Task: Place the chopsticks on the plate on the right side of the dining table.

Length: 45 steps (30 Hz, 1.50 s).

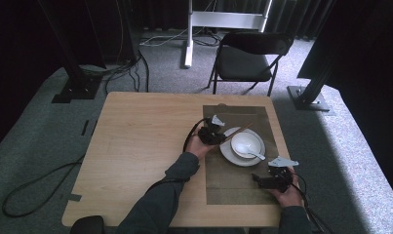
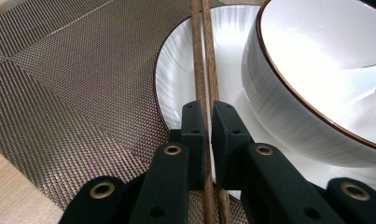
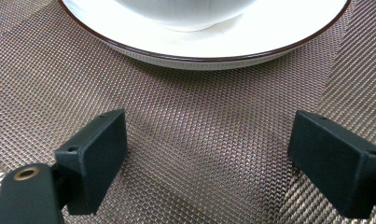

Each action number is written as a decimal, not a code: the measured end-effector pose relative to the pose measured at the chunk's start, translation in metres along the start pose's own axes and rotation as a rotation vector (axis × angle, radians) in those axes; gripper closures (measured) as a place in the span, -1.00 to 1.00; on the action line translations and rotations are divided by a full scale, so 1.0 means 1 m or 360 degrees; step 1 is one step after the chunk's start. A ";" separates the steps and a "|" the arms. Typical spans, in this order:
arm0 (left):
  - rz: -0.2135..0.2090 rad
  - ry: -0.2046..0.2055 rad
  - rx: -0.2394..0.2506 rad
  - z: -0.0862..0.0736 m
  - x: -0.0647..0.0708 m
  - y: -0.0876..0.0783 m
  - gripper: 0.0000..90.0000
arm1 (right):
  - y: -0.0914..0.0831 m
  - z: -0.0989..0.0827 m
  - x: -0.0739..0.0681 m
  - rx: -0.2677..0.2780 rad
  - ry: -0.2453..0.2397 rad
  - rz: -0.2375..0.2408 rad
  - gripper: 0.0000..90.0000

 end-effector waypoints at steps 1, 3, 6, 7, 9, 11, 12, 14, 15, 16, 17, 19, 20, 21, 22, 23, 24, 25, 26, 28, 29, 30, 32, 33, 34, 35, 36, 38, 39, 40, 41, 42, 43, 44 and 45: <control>0.0000 0.0000 0.0000 0.000 0.000 0.000 0.85 | 0.000 0.000 0.000 0.0000 0.0000 0.0000 -0.74; -0.0002 -0.0002 0.0003 0.000 0.000 0.000 0.84 | 0.000 0.000 0.000 0.0000 -0.0001 0.0000 -0.74; -0.0004 -0.0001 0.0003 0.001 0.001 -0.001 0.82 | 0.000 0.000 0.000 0.0000 0.0000 0.0000 -0.74; -0.0004 -0.0003 0.0004 0.001 0.001 -0.001 0.81 | 0.000 0.000 0.000 0.0000 0.0000 0.0000 -0.74; -0.0003 -0.0005 0.0009 0.001 0.001 -0.002 0.81 | 0.000 0.000 0.000 0.0000 0.0000 0.0000 -0.74; -0.0005 -0.0003 0.0008 0.002 0.001 -0.003 0.78 | 0.000 0.000 0.000 0.0000 0.0000 0.0000 -0.74; -0.0002 0.0001 0.0005 0.002 0.001 -0.005 0.76 | 0.000 0.000 0.000 0.0000 0.0000 -0.0001 -0.74; 0.0006 0.0006 0.0007 0.003 0.002 -0.007 0.69 | 0.000 0.000 0.000 0.0000 0.0000 -0.0001 -0.74; 0.0003 0.0010 0.0012 0.004 0.002 -0.009 0.69 | 0.000 0.000 0.000 0.0000 0.0000 -0.0001 -0.74; 0.0001 0.0025 0.0017 0.005 0.003 -0.013 0.66 | 0.000 0.000 0.000 0.0000 0.0000 0.0000 -0.74; 0.0001 0.0025 0.0017 0.005 0.003 -0.013 0.63 | 0.000 0.000 0.000 0.0000 0.0000 0.0000 -0.74; 0.0009 0.0029 0.0025 0.007 0.005 -0.019 0.57 | 0.000 0.000 0.000 0.0000 0.0000 0.0000 -0.74; 0.0009 0.0029 0.0025 0.007 0.005 -0.019 0.55 | 0.000 0.000 0.000 0.0000 0.0000 0.0000 -0.74; 0.0011 0.0041 0.0027 0.007 0.005 -0.022 0.55 | 0.000 0.000 0.000 0.0000 0.0000 0.0000 -0.74; 0.0013 0.0045 0.0027 0.007 0.006 -0.023 0.50 | 0.000 0.000 0.000 0.0000 0.0000 0.0000 -0.74; 0.0016 0.0052 0.0029 0.007 0.006 -0.025 0.49 | 0.000 0.000 0.000 0.0000 0.0000 0.0000 -0.74; 0.0021 0.0050 0.0035 0.007 0.007 -0.027 0.49 | 0.000 0.000 0.000 0.0000 0.0000 0.0000 -0.74; 0.0024 0.0049 0.0041 0.007 0.007 -0.029 0.45 | 0.000 0.000 0.000 0.0000 0.0000 0.0000 -0.74; 0.0027 0.0045 0.0047 0.007 0.007 -0.032 0.45 | 0.000 0.000 0.000 0.0000 0.0000 -0.0001 -0.74; 0.0030 0.0044 0.0055 0.005 0.008 -0.036 0.42 | 0.000 0.000 0.000 0.0000 0.0000 0.0000 -0.74; 0.0031 0.0049 0.0055 0.004 0.009 -0.037 0.42 | 0.000 0.000 0.000 0.0000 0.0000 0.0000 -0.74; 0.0033 0.0049 0.0055 0.002 0.009 -0.039 0.38 | 0.000 0.000 0.000 0.0000 -0.0001 -0.0001 -0.74; 0.0039 0.0047 0.0058 0.000 0.008 -0.041 0.36 | 0.000 0.000 0.000 0.0000 -0.0001 -0.0001 -0.75; 0.0037 0.0042 0.0058 -0.002 0.007 -0.042 0.35 | 0.000 0.000 0.000 0.0000 0.0000 -0.0001 -0.74; 0.0035 0.0039 0.0053 -0.003 0.008 -0.042 0.35 | 0.000 0.000 0.000 0.0000 0.0000 -0.0001 -0.75; 0.0034 0.0046 0.0045 -0.005 0.008 -0.043 0.35 | 0.000 0.000 0.000 0.0000 0.0000 -0.0001 -0.75; 0.0032 0.0049 0.0033 -0.008 0.008 -0.043 0.34 | 0.000 0.000 0.000 0.0000 0.0000 0.0000 -0.74; 0.0026 0.0041 0.0026 -0.012 0.008 -0.044 0.34 | 0.000 0.000 0.000 -0.0001 0.0001 0.0000 -0.74; 0.0027 0.0035 0.0023 -0.014 0.008 -0.044 0.33 | 0.000 0.000 0.000 -0.0001 0.0000 0.0000 -0.74; 0.0028 0.0039 0.0014 -0.015 0.007 -0.045 0.32 | 0.000 0.000 0.000 -0.0001 0.0001 0.0000 -0.74; 0.0027 0.0031 0.0003 -0.018 0.006 -0.045 0.32 | 0.000 0.000 0.000 -0.0001 0.0000 -0.0001 -0.74; 0.0024 0.0024 -0.0001 -0.019 0.006 -0.045 0.32 | 0.000 0.000 0.000 0.0000 0.0000 0.0000 -0.74; 0.0026 0.0022 -0.0006 -0.021 0.006 -0.045 0.31 | 0.000 0.000 0.000 0.0000 0.0000 -0.0001 -0.74; 0.0025 0.0019 -0.0012 -0.023 0.006 -0.045 0.31 | 0.000 0.000 0.000 0.0000 -0.0001 -0.0002 -0.74; 0.0025 0.0019 -0.0012 -0.023 0.006 -0.045 0.31 | 0.000 0.000 0.000 0.0000 -0.0001 -0.0002 -0.74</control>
Point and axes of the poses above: each handheld gripper's, and its own axes: y roughly forward along the jaws, z roughly out of its top, x roughly to its right, the point moved 7 cm from there along y, roughly forward along the jaws, and after that the axes turned 7 degrees about x, right-handed, at the moved point
